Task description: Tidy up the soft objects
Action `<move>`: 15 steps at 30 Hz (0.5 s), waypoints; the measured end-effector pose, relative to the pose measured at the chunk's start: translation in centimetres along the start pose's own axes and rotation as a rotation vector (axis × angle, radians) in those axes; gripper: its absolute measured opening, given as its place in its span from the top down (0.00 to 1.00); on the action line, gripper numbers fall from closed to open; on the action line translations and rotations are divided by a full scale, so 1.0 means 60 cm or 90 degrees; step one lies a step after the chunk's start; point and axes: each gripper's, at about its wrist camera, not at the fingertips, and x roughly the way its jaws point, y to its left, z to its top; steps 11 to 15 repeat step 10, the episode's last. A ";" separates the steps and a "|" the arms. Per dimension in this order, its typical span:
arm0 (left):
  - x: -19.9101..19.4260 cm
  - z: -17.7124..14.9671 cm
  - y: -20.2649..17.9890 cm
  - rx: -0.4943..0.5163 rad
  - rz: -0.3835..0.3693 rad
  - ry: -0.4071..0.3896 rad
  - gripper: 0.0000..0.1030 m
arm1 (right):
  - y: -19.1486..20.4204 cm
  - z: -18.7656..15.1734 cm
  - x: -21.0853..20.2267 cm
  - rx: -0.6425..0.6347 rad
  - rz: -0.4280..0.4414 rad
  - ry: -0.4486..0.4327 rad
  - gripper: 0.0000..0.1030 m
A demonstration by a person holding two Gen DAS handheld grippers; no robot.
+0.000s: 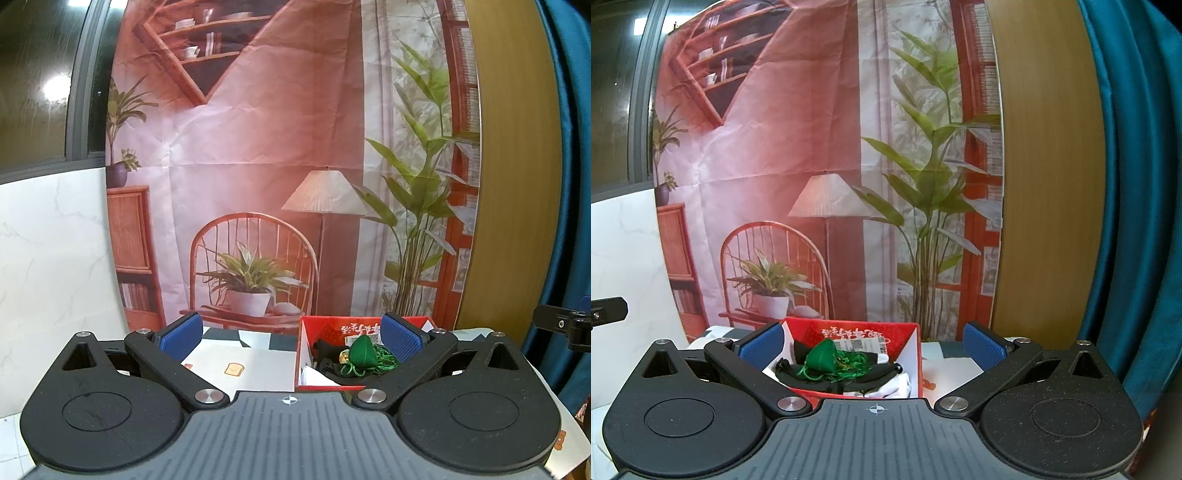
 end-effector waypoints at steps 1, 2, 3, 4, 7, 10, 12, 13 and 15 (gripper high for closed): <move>0.000 -0.001 0.001 -0.001 0.000 0.000 0.00 | 0.000 0.000 0.000 0.000 0.000 0.001 0.00; 0.000 0.000 0.000 0.000 0.000 0.000 0.00 | 0.000 0.000 0.000 0.000 -0.001 0.001 0.00; 0.001 0.001 -0.001 0.000 -0.001 0.001 0.00 | -0.001 0.000 0.000 0.000 -0.003 0.002 0.00; 0.001 0.001 0.000 -0.001 -0.001 0.000 0.00 | -0.001 0.000 0.001 0.000 -0.003 0.003 0.00; 0.000 -0.001 -0.002 -0.003 -0.001 -0.001 0.00 | -0.004 -0.001 0.001 0.003 0.000 0.007 0.00; 0.000 0.000 -0.003 -0.003 -0.001 -0.001 0.00 | -0.003 -0.001 0.002 0.002 0.002 0.008 0.00; 0.000 0.000 -0.003 -0.003 -0.001 -0.001 0.00 | -0.003 -0.001 0.002 0.002 0.002 0.008 0.00; 0.000 0.000 -0.003 -0.003 -0.001 -0.001 0.00 | -0.003 -0.001 0.002 0.002 0.002 0.008 0.00; 0.000 0.000 -0.003 -0.003 -0.001 -0.001 0.00 | -0.003 -0.001 0.002 0.002 0.002 0.008 0.00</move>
